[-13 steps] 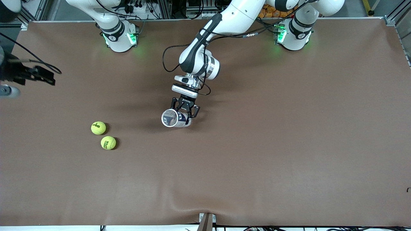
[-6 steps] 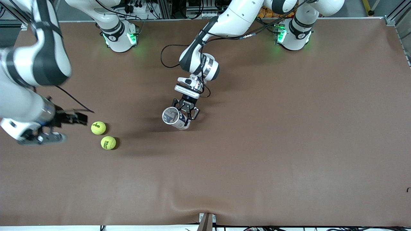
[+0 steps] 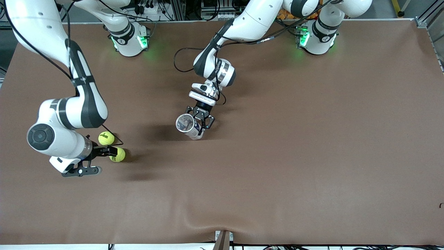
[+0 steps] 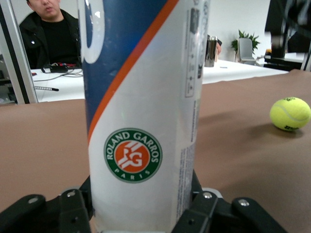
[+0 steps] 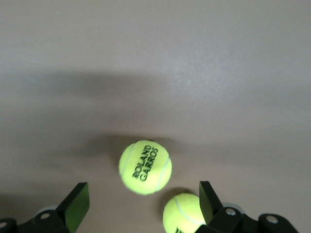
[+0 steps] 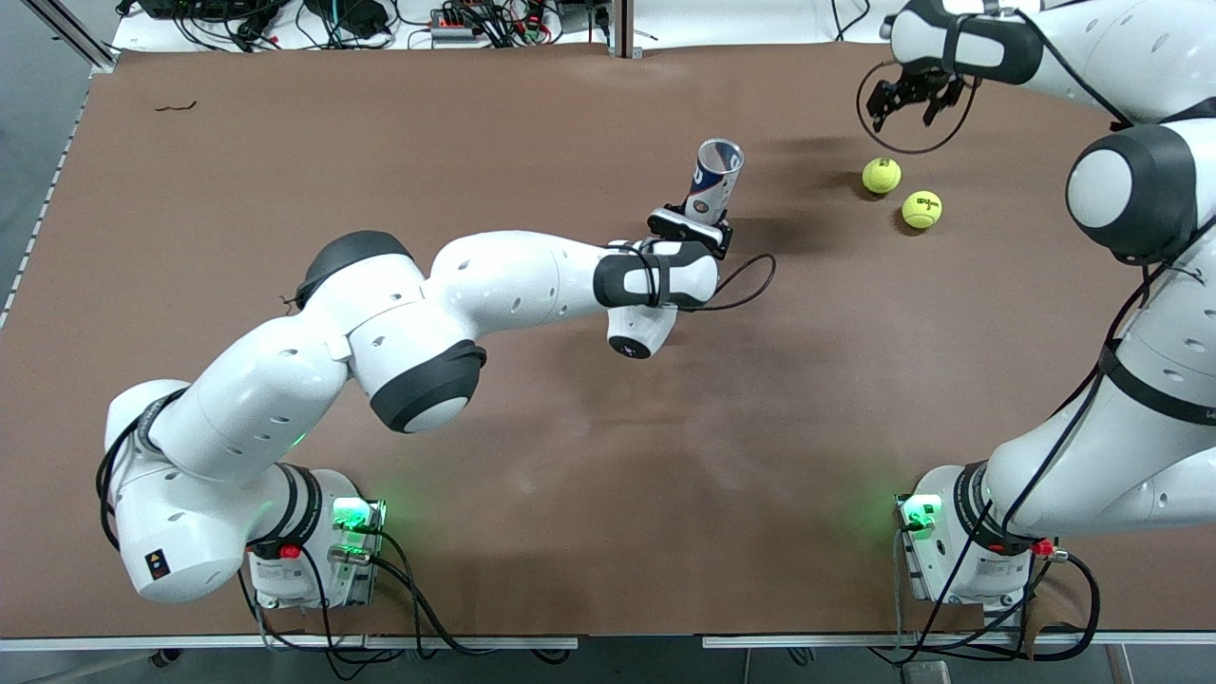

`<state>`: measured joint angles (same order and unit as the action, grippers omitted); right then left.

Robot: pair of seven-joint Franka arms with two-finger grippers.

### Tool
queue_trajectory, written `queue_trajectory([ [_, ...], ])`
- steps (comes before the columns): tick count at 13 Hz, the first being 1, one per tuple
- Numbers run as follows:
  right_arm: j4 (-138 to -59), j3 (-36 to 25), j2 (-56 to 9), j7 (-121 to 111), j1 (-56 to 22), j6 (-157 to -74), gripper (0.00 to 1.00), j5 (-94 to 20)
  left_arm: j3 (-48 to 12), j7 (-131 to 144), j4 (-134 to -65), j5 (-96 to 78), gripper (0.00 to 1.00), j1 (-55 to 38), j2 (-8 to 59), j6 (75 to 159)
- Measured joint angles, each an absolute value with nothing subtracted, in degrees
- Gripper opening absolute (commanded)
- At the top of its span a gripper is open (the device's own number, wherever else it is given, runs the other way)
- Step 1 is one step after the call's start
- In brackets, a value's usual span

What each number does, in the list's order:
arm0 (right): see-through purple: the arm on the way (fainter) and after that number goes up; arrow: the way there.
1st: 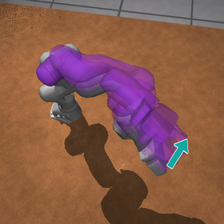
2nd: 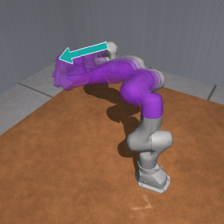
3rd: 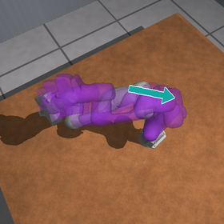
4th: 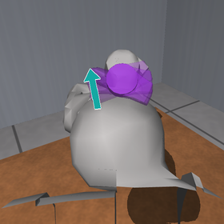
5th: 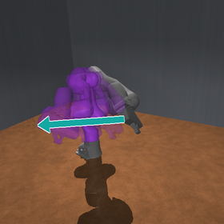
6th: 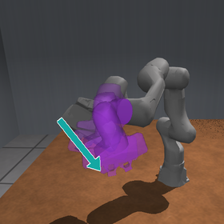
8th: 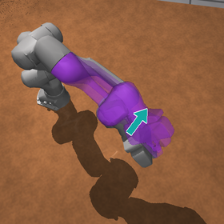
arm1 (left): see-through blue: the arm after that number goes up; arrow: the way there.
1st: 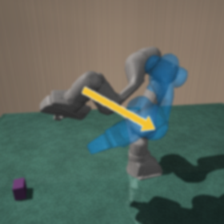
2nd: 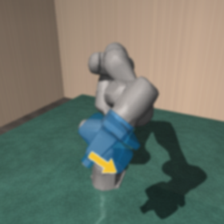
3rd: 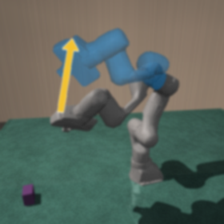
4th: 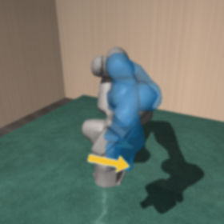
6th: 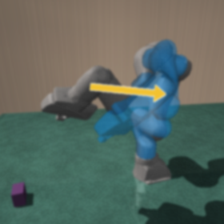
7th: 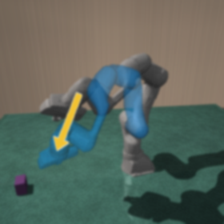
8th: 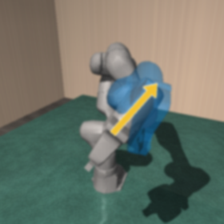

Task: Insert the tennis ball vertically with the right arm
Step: 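Reach the right gripper down to the nearer tennis ball, then close the right gripper on the Roland Garros tennis ball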

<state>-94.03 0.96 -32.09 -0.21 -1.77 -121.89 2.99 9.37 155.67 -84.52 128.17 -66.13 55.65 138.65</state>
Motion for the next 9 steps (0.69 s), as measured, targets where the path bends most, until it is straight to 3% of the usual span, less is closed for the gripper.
queue_trajectory([
  [4,-95.20,1.16,-36.60,-0.29,-1.85,-127.18,1.00,2.26,8.92,155.74,-84.53,128.65,0.74,-66.17,55.97,137.32],
  [9,-95.96,1.10,-37.96,-0.30,-1.86,-127.68,1.00,2.33,8.46,156.69,-84.66,132.86,0.75,-66.15,56.79,134.74],
])
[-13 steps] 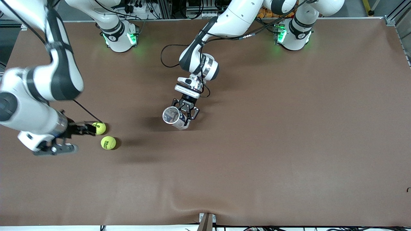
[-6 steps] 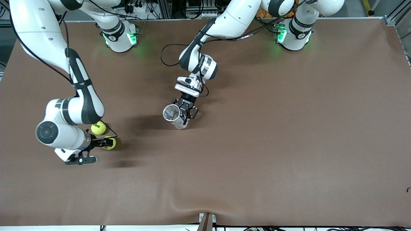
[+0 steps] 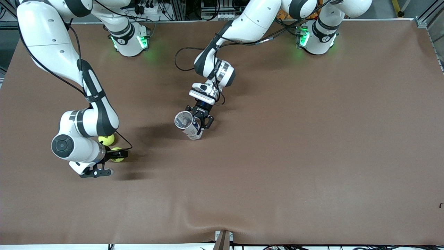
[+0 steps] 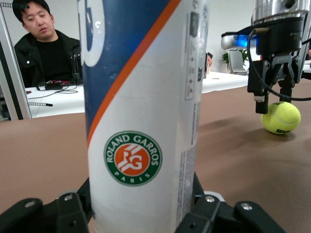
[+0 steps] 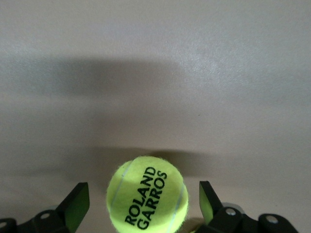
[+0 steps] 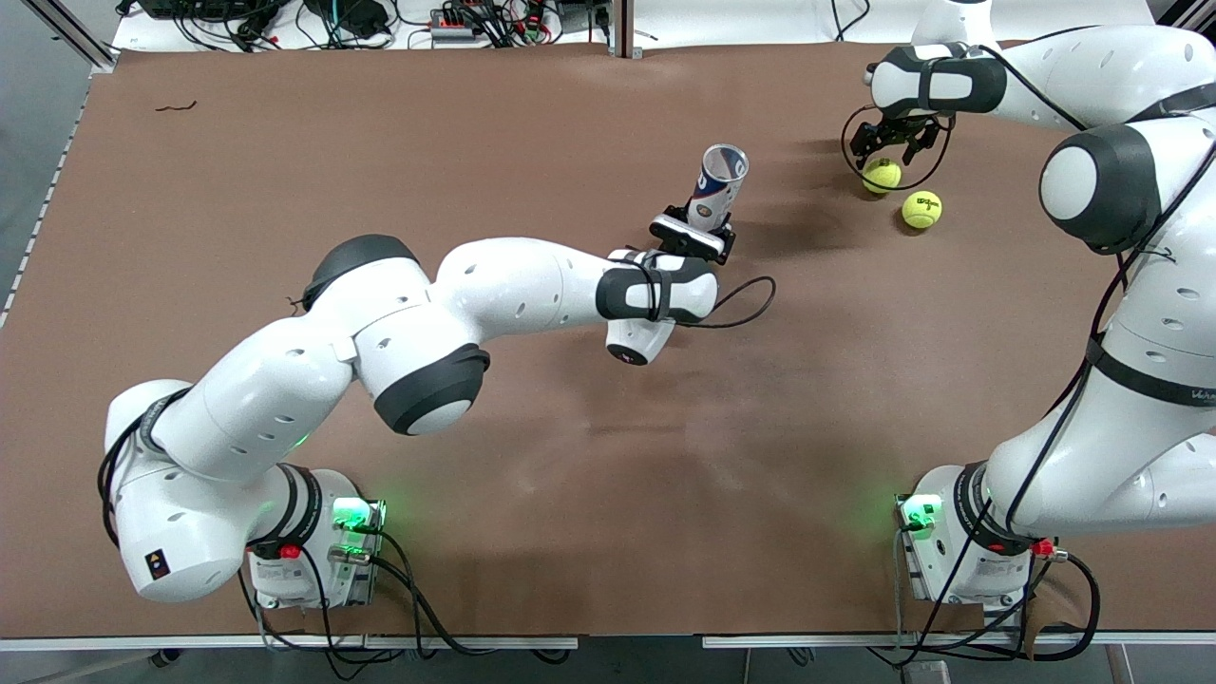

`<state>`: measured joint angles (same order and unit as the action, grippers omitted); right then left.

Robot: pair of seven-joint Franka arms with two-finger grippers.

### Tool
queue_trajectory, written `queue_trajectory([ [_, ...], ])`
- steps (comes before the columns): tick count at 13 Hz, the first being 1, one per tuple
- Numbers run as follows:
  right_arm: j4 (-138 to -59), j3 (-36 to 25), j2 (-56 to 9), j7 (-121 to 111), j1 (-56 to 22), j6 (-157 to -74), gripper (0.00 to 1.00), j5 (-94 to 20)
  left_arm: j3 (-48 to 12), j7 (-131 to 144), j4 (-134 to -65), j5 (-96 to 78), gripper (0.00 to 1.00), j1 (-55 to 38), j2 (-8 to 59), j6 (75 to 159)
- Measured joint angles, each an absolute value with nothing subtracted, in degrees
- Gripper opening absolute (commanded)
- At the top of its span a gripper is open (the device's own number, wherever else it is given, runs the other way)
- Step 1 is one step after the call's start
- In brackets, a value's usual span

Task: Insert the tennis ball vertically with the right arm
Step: 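Close the right gripper on the Roland Garros tennis ball, then carry the ball over the can's open end and drop it in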

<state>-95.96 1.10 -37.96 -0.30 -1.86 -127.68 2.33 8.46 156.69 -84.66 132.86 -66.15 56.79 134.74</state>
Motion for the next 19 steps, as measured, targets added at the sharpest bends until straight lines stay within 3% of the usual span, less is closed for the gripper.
queue_trajectory([
  [1,-96.26,1.10,-38.13,-0.30,-1.88,-127.73,0.93,2.33,8.41,156.69,-84.66,133.07,0.75,-66.15,56.86,134.50],
  [3,-96.97,1.10,-38.22,-0.29,-1.90,-128.01,0.32,2.34,8.40,156.69,-84.66,133.26,0.75,-66.14,56.87,134.47],
  [4,-97.16,1.11,-38.22,-0.31,-1.90,-128.01,0.12,2.35,8.40,156.69,-84.66,133.28,0.75,-66.14,56.87,134.47],
  [5,-97.19,1.10,-38.22,-0.31,-1.90,-127.97,0.02,2.35,8.40,156.69,-84.66,133.29,0.75,-66.14,56.88,134.47],
  [9,-93.82,1.28,-37.46,1.58,-2.70,-121.76,0.00,2.27,8.40,156.69,-84.68,133.34,0.75,-66.14,56.88,134.42],
  [14,-78.13,4.33,-33.56,24.21,-9.02,-97.62,0.00,0.64,8.38,156.69,-84.73,134.00,0.75,-66.12,56.90,134.33],
  [19,-74.90,9.58,-32.29,47.43,-14.76,-95.76,0.00,-5.43,8.38,156.69,-84.74,134.15,0.75,-66.12,56.91,134.30],
])
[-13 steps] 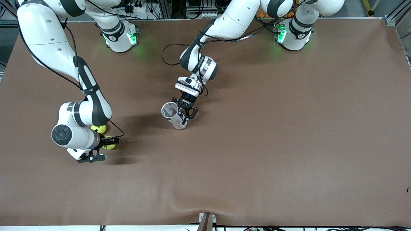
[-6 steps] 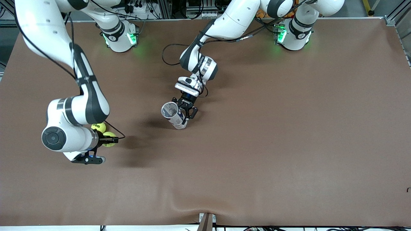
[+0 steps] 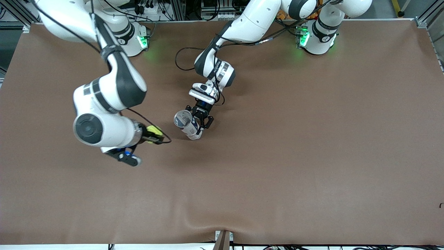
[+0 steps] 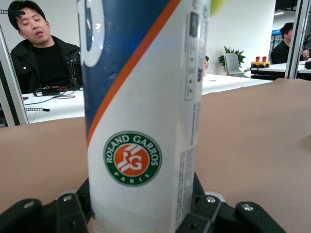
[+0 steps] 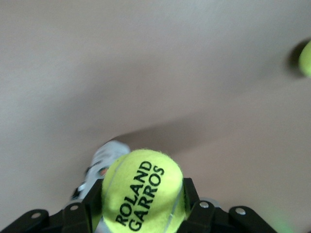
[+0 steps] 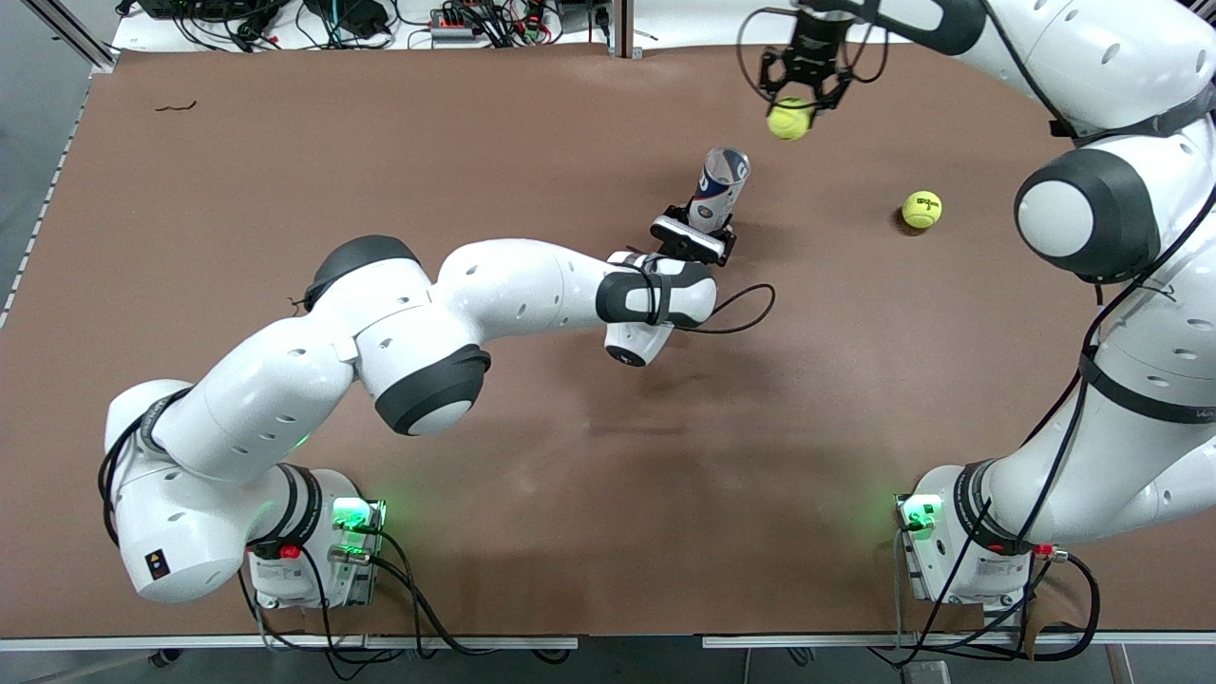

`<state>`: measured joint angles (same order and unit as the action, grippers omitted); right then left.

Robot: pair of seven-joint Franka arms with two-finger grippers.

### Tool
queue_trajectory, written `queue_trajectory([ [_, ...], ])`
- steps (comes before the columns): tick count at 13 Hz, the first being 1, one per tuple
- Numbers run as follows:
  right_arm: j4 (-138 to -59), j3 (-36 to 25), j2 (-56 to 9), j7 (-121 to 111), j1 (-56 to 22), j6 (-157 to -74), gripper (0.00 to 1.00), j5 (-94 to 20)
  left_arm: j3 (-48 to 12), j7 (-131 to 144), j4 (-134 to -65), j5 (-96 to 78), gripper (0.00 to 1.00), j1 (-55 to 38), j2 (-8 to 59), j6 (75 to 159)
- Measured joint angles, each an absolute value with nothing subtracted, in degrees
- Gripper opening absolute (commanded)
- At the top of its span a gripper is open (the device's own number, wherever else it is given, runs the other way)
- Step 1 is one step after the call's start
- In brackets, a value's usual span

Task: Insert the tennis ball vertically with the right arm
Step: 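Carry the ball over the can's open end and drop it in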

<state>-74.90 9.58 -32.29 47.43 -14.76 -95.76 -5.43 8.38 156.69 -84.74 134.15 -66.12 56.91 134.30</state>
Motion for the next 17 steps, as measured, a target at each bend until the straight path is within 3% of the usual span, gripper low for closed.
queue_trajectory([
  [7,-72.67,9.68,-29.82,53.22,-19.30,-89.23,0.00,-5.84,8.37,156.69,-84.74,134.16,0.76,-66.11,56.91,134.27],
  [17,-74.86,9.73,-30.57,56.28,-22.64,-91.83,0.03,-5.74,8.36,156.69,-84.74,134.17,0.76,-66.11,56.91,134.27],
])
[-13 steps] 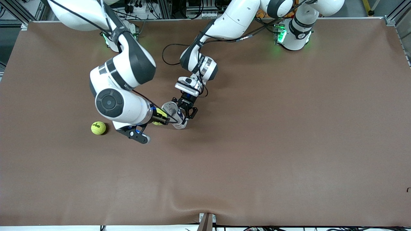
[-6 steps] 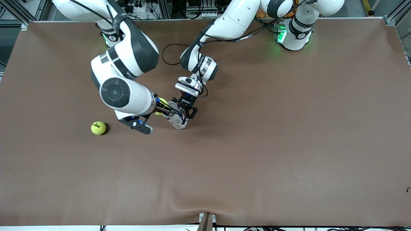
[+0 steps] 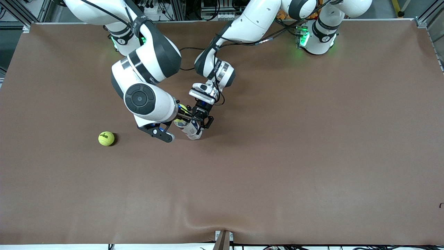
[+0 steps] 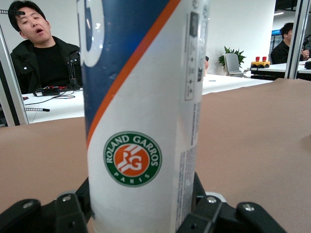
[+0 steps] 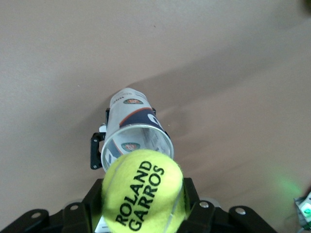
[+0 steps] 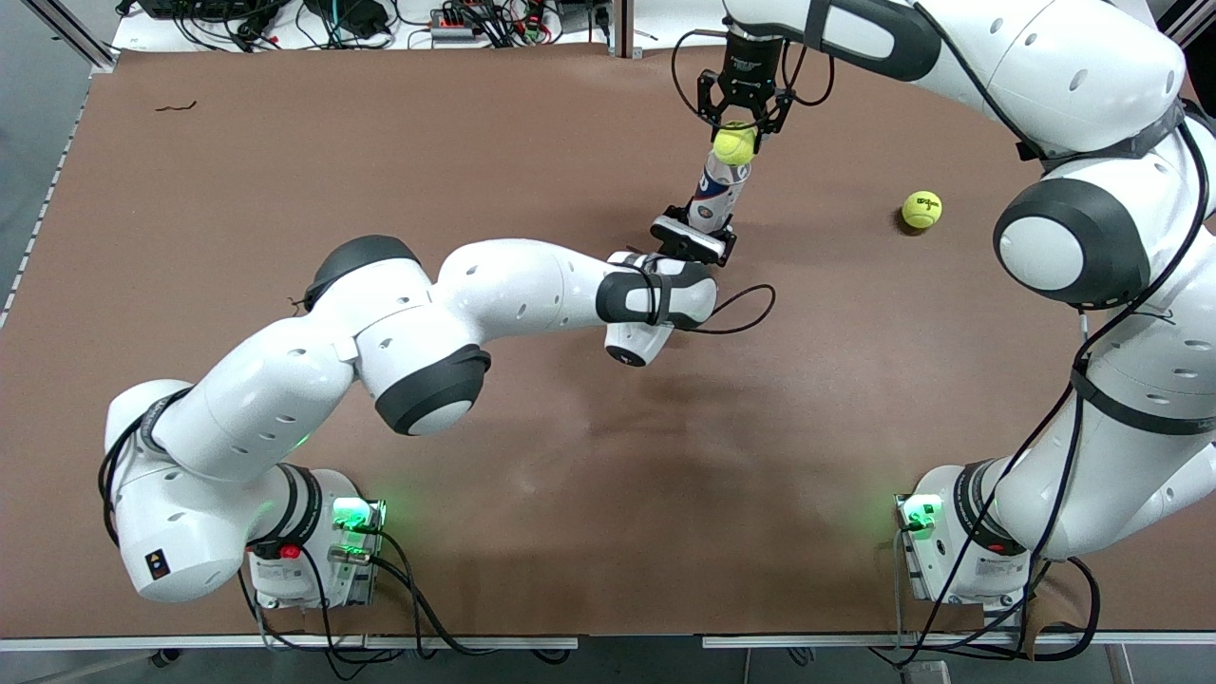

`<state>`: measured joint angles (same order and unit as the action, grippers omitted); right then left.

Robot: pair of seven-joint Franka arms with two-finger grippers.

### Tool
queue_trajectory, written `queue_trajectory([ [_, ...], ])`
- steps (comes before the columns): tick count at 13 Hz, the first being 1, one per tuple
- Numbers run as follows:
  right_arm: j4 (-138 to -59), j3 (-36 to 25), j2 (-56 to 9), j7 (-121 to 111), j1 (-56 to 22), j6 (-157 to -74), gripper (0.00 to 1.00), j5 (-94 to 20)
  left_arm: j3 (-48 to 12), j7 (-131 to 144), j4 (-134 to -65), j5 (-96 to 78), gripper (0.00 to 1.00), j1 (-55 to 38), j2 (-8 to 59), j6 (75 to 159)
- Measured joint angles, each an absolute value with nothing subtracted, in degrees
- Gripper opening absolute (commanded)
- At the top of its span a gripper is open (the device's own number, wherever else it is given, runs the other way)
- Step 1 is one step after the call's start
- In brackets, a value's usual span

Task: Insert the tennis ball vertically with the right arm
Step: 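Carry the ball over the can's open end and drop it in, then move the right gripper back to the second tennis ball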

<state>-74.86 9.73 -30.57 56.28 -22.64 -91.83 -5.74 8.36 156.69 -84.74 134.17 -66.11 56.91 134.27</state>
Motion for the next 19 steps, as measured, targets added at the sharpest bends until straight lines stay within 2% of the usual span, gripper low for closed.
queue_trajectory([
  [4,-75.06,9.72,-31.41,56.30,-22.87,-92.30,0.07,-5.60,8.28,156.69,-84.73,134.20,0.76,-66.17,56.91,134.26],
  [5,-75.22,9.72,-31.68,56.31,-23.04,-92.79,0.10,-5.50,8.21,156.69,-84.73,134.20,0.76,-66.20,56.91,134.22],
  [6,-75.44,9.72,-31.90,56.32,-23.13,-93.43,0.21,-5.45,8.14,156.69,-84.73,134.21,0.76,-66.21,56.91,134.17],
  [7,-75.66,9.72,-32.05,56.33,-23.17,-93.77,0.81,-5.43,8.11,156.69,-84.73,134.21,0.76,-66.21,56.91,134.15],
  [8,-75.75,9.68,-32.15,56.34,-23.17,-93.79,1.00,-5.41,8.07,156.69,-84.73,134.22,0.76,-66.21,56.91,134.13],
  [13,-75.73,9.30,-32.15,56.43,-23.17,-93.50,1.00,-5.41,7.17,156.69,-84.70,134.26,0.76,-66.27,56.91,133.79],
  [15,-75.03,9.03,-31.86,56.43,-23.02,-90.92,1.00,-5.37,6.58,156.88,-84.55,134.26,0.76,-66.28,56.91,133.72],
  [19,-72.13,8.36,-30.02,50.57,-16.53,-85.90,1.00,-4.18,6.27,157.75,-84.52,134.46,0.77,-66.22,56.91,133.70],
])
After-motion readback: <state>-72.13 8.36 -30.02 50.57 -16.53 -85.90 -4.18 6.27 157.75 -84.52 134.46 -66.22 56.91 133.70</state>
